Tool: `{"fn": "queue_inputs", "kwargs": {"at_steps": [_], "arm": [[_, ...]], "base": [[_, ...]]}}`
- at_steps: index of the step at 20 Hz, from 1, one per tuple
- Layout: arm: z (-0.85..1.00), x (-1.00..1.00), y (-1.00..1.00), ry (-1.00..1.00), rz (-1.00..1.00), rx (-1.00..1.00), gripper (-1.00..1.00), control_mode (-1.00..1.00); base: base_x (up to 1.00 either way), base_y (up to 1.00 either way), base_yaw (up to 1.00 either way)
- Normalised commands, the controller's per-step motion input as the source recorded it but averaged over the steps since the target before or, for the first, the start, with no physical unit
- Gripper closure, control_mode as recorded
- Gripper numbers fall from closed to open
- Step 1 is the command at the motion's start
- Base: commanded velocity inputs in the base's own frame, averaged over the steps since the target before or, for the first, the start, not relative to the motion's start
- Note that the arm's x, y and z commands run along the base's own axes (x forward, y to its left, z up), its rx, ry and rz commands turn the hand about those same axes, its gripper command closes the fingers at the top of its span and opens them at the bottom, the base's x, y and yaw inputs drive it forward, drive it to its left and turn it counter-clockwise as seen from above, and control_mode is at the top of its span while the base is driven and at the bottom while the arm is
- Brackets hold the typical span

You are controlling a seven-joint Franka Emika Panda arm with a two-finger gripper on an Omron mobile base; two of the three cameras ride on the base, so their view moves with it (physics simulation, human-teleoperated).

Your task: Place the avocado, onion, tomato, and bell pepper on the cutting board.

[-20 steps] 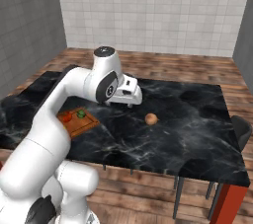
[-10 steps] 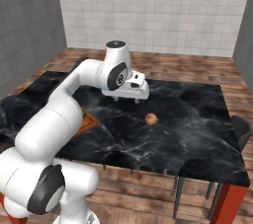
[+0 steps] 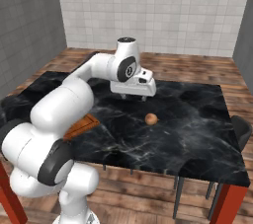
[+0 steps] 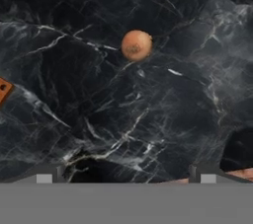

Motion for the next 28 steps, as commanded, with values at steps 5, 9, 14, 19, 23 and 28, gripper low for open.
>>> {"fn": "queue_inputs", "kwargs": {"at_steps": [5,9,14,19,23,28], "arm": [[-0.18,0.19,-0.05,0.04,0.0,0.0,-1.0,-1.0],[-0.3,0.16,-0.02,0.01,0.0,0.0,-1.0,-1.0],[-0.31,0.14,-0.02,-0.03,0.0,0.0,-1.0,-1.0],[-0.24,0.24,-0.1,-0.05,0.0,0.0,-1.0,-1.0],[-0.13,0.23,-0.1,-0.02,0.0,0.0,-1.0,-1.0],[-0.12,0.21,-0.13,0.0,0.0,0.0,-1.0,-1.0]], "base": [[0.0,0.0,0.0],[0.0,0.0,0.0],[0.0,0.0,0.0],[0.0,0.0,0.0],[0.0,0.0,0.0],[0.0,0.0,0.0]]}}
